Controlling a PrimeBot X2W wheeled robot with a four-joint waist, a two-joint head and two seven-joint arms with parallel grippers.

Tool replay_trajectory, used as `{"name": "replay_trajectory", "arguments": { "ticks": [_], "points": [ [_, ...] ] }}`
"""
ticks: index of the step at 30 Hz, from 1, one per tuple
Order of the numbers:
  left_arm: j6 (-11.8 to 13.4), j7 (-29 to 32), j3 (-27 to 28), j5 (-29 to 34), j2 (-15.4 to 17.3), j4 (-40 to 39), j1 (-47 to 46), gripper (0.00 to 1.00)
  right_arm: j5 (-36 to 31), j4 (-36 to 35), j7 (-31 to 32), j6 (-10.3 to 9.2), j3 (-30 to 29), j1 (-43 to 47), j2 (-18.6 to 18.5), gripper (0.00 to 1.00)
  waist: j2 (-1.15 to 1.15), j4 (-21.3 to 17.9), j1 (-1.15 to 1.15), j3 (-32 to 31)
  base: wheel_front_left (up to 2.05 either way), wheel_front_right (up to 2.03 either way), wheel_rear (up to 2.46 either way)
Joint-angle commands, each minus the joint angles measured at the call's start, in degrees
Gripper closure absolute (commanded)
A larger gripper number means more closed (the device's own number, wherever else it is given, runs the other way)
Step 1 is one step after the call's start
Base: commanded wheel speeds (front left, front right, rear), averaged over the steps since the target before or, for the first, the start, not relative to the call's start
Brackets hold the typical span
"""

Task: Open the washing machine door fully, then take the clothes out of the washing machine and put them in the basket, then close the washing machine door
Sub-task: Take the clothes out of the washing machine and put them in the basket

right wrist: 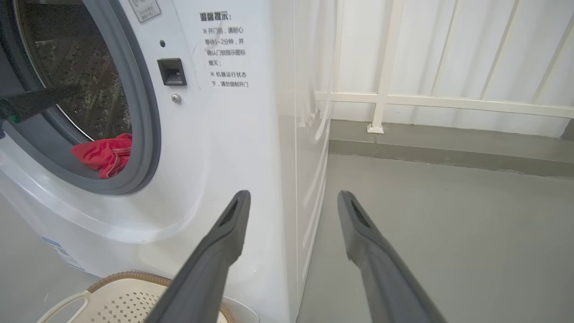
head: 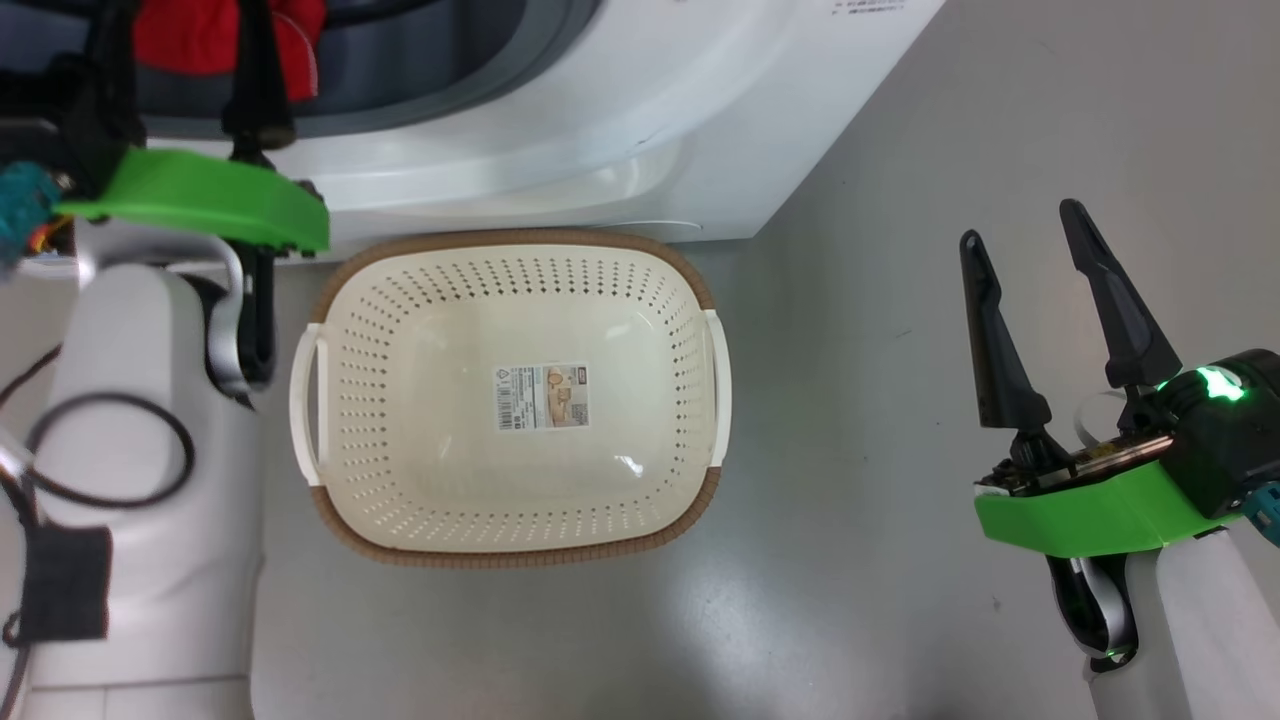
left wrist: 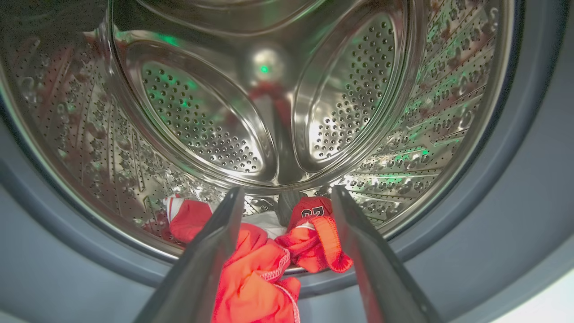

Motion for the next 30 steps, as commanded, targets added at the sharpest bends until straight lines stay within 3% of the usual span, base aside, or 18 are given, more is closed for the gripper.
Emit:
{"name": "replay_trajectory", "arguments": {
  "ticks": [1,5,15,21,30],
  "points": [
    [-0.5,-0.2,1.7,-0.7,2.2,0.2,-1.3,0.0,-0.4,-1.4,-0.4,0.26,1.4,-0.3,-0.1,0.0,0.0,-0.4,0.0,0.4,0.0,0.0,0.0],
    [-0.8,2.1,1.7,-1.4,3.3,7.7,-5.7,0.0,-0.6,-0.9,-0.4,0.26,1.1,-0.4,-0.1,0.0,0.0,-0.7,0.0,0.7,0.0,0.0,0.0],
    [1.8,10.5,-0.5,0.7,5.6,20.6,-14.1,0.0,-0.3,-0.3,-0.4,0.26,1.0,-0.6,-0.1,0.0,0.0,-1.5,0.0,0.8,0.0,0.0,0.0],
    [3.1,14.6,-1.2,0.9,6.1,25.5,-17.2,0.0,0.2,-0.3,-0.4,0.26,0.9,-0.7,-0.1,0.0,0.0,-1.9,0.0,1.5,0.0,0.0,0.0],
    [4.8,15.6,-1.9,0.9,6.7,28.9,-19.2,0.0,0.9,-0.3,-0.4,0.26,0.9,-1.0,-0.1,0.0,0.0,-2.3,0.0,2.3,0.0,0.0,0.0]
  ]
}}
